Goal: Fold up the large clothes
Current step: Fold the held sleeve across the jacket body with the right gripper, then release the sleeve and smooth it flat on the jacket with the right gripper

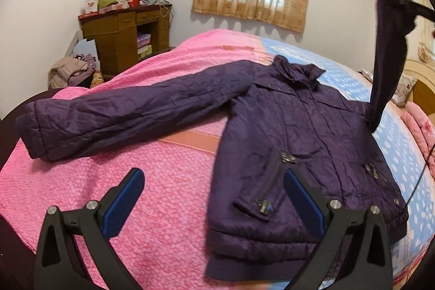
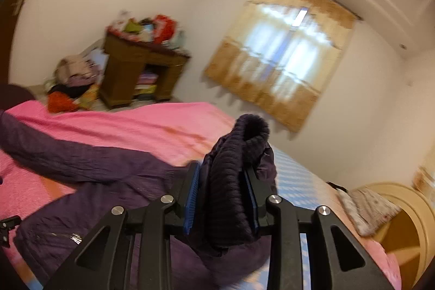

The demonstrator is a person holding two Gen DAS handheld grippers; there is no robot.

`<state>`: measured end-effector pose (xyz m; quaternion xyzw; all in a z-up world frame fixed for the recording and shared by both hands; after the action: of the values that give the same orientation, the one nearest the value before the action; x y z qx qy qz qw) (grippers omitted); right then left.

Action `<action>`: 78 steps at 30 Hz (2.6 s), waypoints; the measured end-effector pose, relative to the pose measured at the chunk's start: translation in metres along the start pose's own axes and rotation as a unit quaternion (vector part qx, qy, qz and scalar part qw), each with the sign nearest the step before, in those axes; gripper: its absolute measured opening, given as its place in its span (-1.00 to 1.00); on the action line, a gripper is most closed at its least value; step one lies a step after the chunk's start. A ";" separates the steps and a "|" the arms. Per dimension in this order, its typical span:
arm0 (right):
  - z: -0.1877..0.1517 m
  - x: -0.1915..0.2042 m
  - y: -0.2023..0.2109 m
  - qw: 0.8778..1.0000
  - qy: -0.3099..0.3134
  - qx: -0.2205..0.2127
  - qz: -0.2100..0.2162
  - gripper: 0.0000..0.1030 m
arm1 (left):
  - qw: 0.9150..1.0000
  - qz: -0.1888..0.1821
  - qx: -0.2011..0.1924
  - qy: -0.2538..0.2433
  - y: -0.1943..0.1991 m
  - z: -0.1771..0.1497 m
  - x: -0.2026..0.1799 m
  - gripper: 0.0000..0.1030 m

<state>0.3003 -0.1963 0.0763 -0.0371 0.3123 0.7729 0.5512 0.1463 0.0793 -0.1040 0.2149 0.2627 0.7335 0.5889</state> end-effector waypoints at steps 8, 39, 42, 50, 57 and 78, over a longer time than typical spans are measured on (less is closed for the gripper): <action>-0.023 0.098 -0.108 0.992 -0.020 0.019 0.124 -0.56 | 1.000 0.023 0.010 0.018 -0.017 0.003 0.021 1.00; -0.243 0.048 -0.090 0.954 -0.228 0.113 0.160 0.50 | 0.975 -0.144 0.165 -0.041 -0.174 0.074 -0.141 0.25; -0.252 0.041 -0.091 0.947 -0.250 0.113 0.169 0.50 | 0.977 -0.157 0.141 -0.044 -0.165 0.074 -0.143 -0.23; -0.258 0.038 -0.090 0.941 -0.269 0.108 0.174 0.51 | 0.989 -0.139 0.041 -0.038 -0.095 0.089 -0.109 -0.35; -0.258 0.036 -0.100 0.936 -0.275 0.128 0.181 0.52 | 0.988 -0.066 0.118 -0.076 -0.126 0.052 -0.099 -0.27; -0.220 -0.103 -0.184 0.955 -0.278 0.105 0.019 0.53 | 0.962 0.027 -0.137 -0.235 -0.119 0.078 -0.213 0.98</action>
<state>0.4388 -0.3607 -0.1397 0.2429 0.2270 0.7256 0.6024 0.3304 -0.0981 -0.1214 0.3057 0.0081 0.7069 0.6378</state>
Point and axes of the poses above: each gripper's, at about its wrist camera, not at the fingertips, and y roughly against the way its jaws point, x to its left, z to its top, the point moved 1 cm from there along -y, roughly the way its jaws point, and after that the axes turned 11 degrees about z, right-handed, at the moved point
